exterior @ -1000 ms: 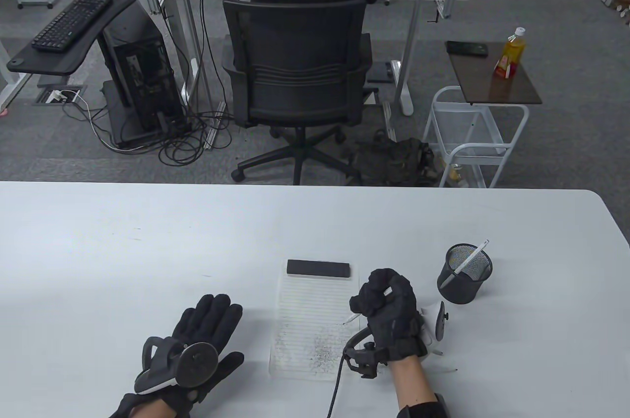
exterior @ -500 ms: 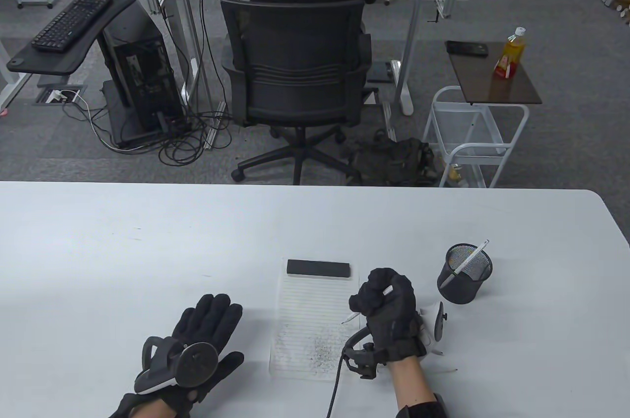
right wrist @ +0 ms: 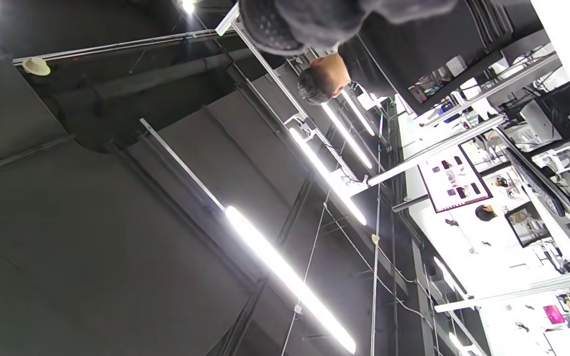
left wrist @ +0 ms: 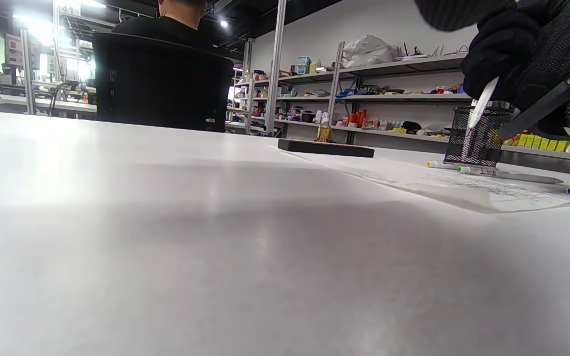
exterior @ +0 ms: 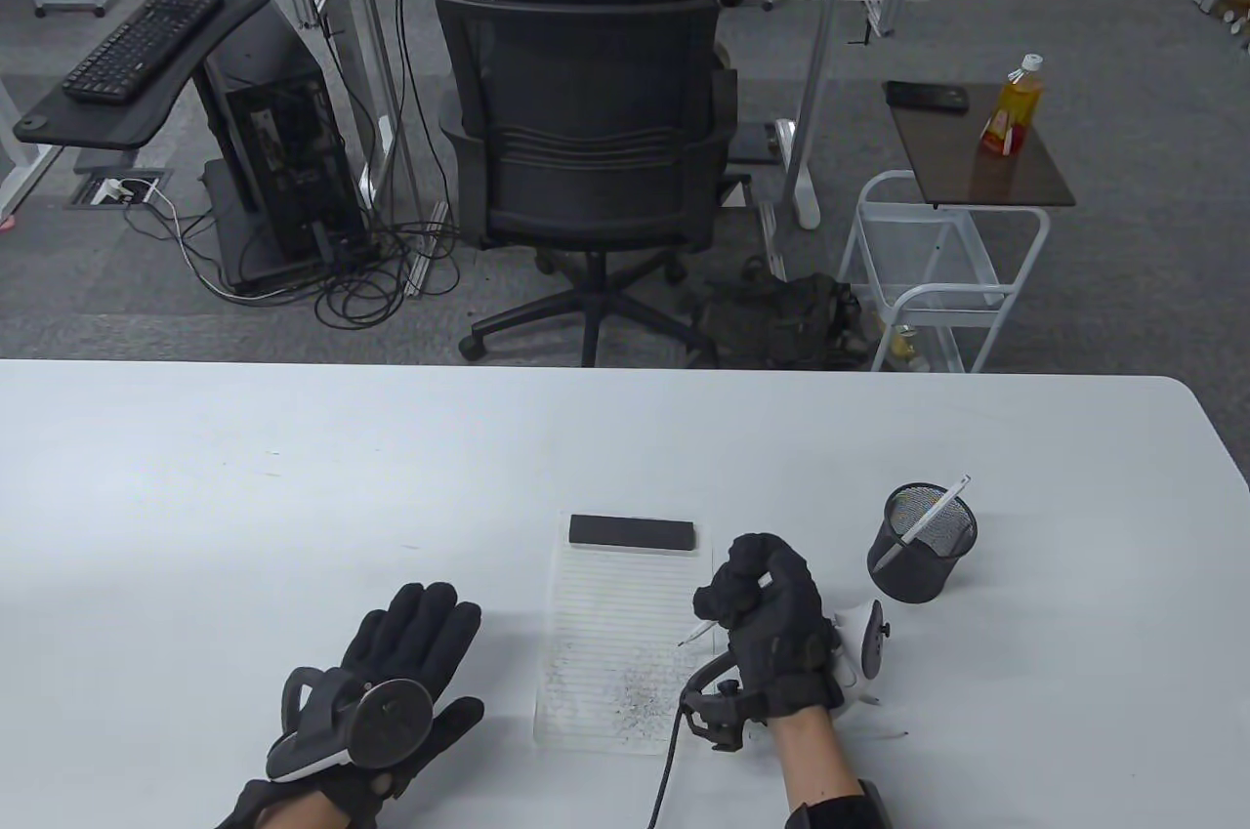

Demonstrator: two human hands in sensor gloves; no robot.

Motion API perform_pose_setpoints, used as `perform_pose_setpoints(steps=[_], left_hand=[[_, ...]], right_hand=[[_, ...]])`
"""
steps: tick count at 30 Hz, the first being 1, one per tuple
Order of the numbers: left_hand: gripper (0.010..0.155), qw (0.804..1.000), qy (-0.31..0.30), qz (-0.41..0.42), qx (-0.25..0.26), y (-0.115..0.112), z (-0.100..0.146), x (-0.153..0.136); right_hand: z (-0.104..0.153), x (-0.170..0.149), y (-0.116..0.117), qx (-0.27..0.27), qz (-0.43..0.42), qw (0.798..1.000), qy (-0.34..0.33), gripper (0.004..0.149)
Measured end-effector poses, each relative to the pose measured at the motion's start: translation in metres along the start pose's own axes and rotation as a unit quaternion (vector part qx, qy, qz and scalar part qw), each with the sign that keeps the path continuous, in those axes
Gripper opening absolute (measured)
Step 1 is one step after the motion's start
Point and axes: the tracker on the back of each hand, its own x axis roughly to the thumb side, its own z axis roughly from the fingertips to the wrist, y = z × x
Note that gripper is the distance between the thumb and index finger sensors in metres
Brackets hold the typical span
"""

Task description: Press to extend mechanical pencil leads

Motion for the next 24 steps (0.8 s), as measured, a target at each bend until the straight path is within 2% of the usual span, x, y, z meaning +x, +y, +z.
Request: perform_pose_setpoints(steps=[3,24], left_hand=[[0.086,1.0,0.0,0.0,-0.001,0.0,0.0,0.0],[0.086,1.0,0.0,0.0,-0.001,-0.001,0.0,0.0]], right_hand=[[0.001,-0.002,-0.004,0.011,0.043,0.999,0.0,0.057],[0.003,-0.011,-0.012,-0.019,0.082,0.996,0.011,0.05]])
